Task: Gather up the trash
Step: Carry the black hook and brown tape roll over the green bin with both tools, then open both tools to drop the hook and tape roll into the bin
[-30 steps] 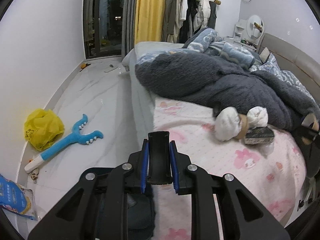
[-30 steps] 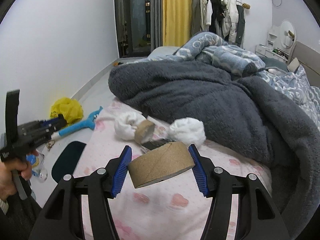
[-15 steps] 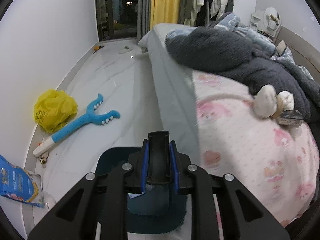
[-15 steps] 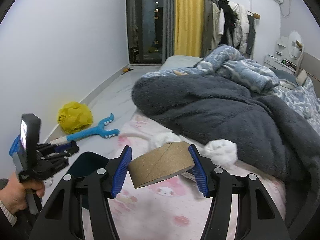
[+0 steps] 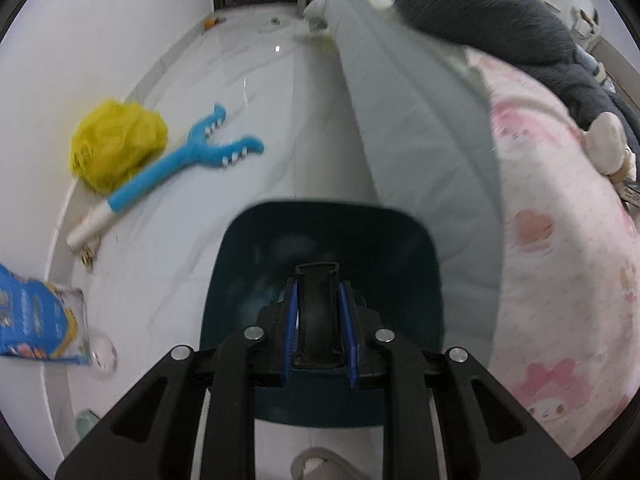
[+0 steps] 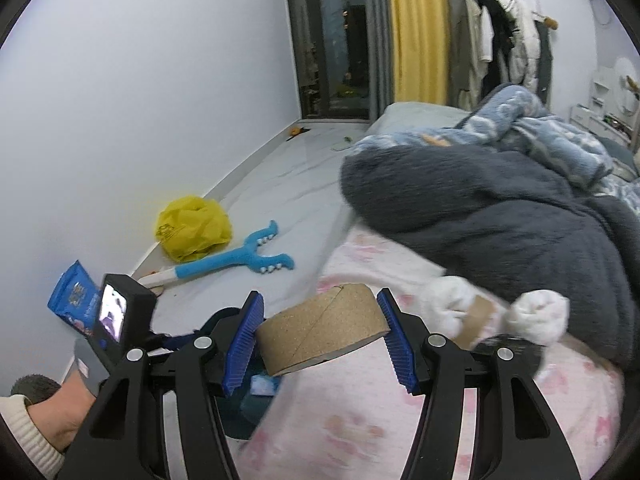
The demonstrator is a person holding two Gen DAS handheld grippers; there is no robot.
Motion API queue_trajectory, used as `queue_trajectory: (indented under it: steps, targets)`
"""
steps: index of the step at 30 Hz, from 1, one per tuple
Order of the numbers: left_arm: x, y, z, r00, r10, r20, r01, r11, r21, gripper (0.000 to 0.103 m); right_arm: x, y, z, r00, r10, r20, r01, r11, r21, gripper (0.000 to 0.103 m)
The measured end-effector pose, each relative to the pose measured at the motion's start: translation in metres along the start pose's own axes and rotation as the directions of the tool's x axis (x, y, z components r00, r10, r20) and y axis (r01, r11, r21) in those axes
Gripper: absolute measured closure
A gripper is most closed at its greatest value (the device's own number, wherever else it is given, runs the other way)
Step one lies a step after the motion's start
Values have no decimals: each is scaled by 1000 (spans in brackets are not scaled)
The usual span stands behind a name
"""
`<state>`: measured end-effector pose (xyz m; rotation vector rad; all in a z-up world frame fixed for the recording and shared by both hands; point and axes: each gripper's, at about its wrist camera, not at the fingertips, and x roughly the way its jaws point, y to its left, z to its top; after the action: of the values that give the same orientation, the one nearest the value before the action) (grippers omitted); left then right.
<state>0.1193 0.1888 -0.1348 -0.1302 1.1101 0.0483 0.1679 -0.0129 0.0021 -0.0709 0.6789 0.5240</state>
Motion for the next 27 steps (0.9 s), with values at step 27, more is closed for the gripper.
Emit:
queue_trajectory:
  steps: [27]
  targets:
    - [-23, 57, -10, 997, -69, 22, 71, 993, -92, 46, 129, 88, -27, 962, 69, -264, -86, 995, -54, 44]
